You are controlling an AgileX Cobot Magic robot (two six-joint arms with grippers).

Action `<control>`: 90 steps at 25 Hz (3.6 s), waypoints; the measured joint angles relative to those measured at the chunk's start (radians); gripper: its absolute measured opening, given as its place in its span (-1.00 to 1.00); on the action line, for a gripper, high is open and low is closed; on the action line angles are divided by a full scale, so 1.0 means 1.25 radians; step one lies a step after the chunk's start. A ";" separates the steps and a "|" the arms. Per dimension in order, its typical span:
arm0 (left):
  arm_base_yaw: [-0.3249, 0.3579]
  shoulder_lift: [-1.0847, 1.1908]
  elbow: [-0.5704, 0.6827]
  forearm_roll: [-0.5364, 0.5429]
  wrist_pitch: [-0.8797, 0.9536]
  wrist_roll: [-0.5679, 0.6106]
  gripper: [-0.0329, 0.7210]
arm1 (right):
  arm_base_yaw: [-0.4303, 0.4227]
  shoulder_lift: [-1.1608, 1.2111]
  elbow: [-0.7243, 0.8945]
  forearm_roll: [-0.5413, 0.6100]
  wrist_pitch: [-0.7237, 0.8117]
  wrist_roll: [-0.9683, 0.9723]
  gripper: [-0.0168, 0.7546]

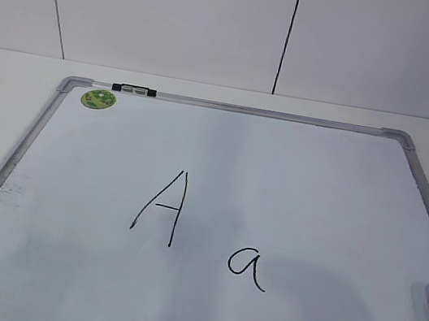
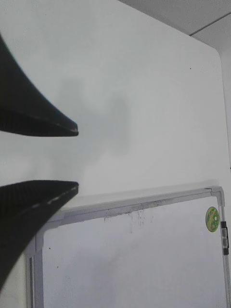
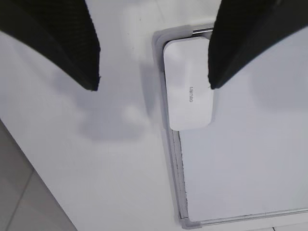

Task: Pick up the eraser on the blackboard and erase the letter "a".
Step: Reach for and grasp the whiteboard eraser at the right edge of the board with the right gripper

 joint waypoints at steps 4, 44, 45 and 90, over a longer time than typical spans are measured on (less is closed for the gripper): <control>0.000 0.000 0.000 0.000 0.000 0.000 -0.29 | 0.007 0.004 -0.009 0.044 -0.016 -0.075 0.49; 0.000 0.000 0.000 0.000 0.000 0.000 -0.29 | 0.007 0.731 -0.088 0.181 -0.098 -0.160 0.80; 0.000 0.000 0.000 0.000 0.000 0.000 -0.29 | 0.007 0.743 -0.088 0.181 -0.098 -0.157 0.80; 0.000 0.000 0.000 0.000 0.000 0.000 -0.29 | 0.007 1.103 -0.153 0.104 -0.170 -0.018 0.79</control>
